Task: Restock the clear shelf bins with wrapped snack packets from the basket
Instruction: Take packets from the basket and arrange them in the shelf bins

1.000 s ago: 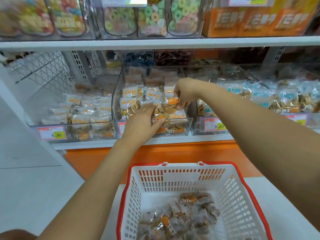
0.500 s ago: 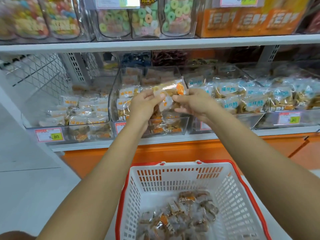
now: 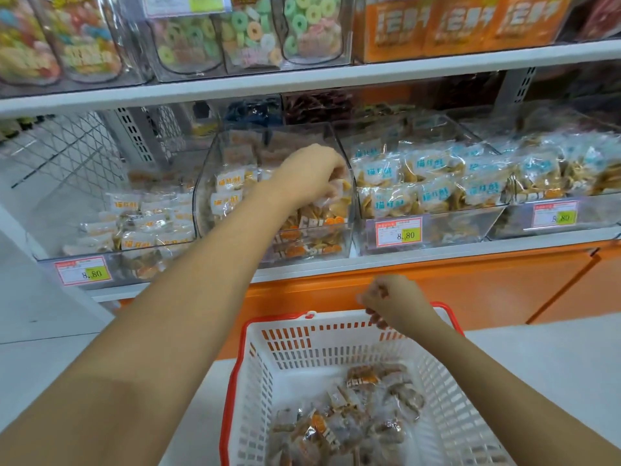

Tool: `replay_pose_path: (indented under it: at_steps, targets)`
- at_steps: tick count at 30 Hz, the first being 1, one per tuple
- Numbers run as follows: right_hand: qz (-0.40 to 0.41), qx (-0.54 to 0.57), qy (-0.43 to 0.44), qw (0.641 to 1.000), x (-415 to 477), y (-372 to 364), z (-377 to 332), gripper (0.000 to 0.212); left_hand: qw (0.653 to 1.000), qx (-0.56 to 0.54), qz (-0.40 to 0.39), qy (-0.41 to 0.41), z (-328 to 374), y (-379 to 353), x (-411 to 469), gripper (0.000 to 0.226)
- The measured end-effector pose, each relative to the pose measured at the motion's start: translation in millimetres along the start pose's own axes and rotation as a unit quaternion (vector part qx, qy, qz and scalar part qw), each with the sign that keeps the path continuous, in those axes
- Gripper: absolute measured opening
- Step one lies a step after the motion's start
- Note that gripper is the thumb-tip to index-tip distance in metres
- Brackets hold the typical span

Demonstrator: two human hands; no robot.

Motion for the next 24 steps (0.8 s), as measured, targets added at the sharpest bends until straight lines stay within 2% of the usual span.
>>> replay_pose_path:
  at_steps: [4, 8, 10, 11, 13, 15, 16, 17, 19, 21, 22, 24]
  targets:
    - [-0.033, -0.001, -0.048, 0.998, 9, -17, 58, 0.019, 0.996, -0.080, 0.021, 0.038, -17, -5, 4, 0.024]
    - [-0.107, -0.015, -0.099, 0.989, 15, -45, 103, 0.011, 0.975, -0.197, -0.041, 0.093, -31, -32, -1, 0.032]
    - [-0.153, -0.041, -0.111, 0.981, 15, -65, 120, 0.009, 0.977, -0.184, -0.055, 0.095, -30, -42, -6, 0.040]
    - [-0.171, -0.047, -0.116, 0.977, 13, -76, 128, 0.009, 0.982, -0.168, -0.034, 0.085, -27, -41, -8, 0.046]
    - [-0.183, -0.059, -0.124, 0.974, 13, -93, 144, 0.013, 0.988, -0.132, 0.068, 0.043, -17, -21, -19, 0.050]
    - [-0.166, -0.073, -0.141, 0.973, 16, -108, 164, 0.010, 0.977, -0.110, 0.185, -0.002, -2, -1, -47, 0.033]
    - [-0.164, -0.071, -0.153, 0.972, 17, -117, 174, 0.007, 0.969, -0.120, 0.214, -0.019, 4, -2, -63, 0.022]
    - [-0.161, -0.056, -0.176, 0.970, 17, -129, 188, 0.015, 0.967, -0.138, 0.213, -0.028, 9, -11, -79, 0.020]
    - [-0.147, 0.000, -0.216, 0.965, 18, -153, 215, 0.032, 0.978, -0.151, 0.140, -0.028, 12, -53, -105, 0.029]
    - [-0.146, 0.037, -0.270, 0.951, 12, -184, 241, 0.043, 0.992, -0.124, 0.003, -0.014, 7, -116, -132, 0.034]
    - [-0.155, 0.050, -0.293, 0.942, 5, -197, 243, 0.042, 0.991, -0.111, -0.070, -0.005, -1, -149, -148, 0.035]
    - [-0.109, 0.085, -0.335, 0.932, -3, -214, 250, 0.042, 0.973, -0.107, -0.204, 0.021, -22, -209, -184, 0.032]
Point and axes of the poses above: each hand's wrist, its own x-axis towards the middle knuckle, its own y-axis out of the back of the hand, z = x × y, the point moved 10 cm from there along x, towards the middle knuckle, and after that the axes turned 4 degrees about x, right-handed, at the moved point
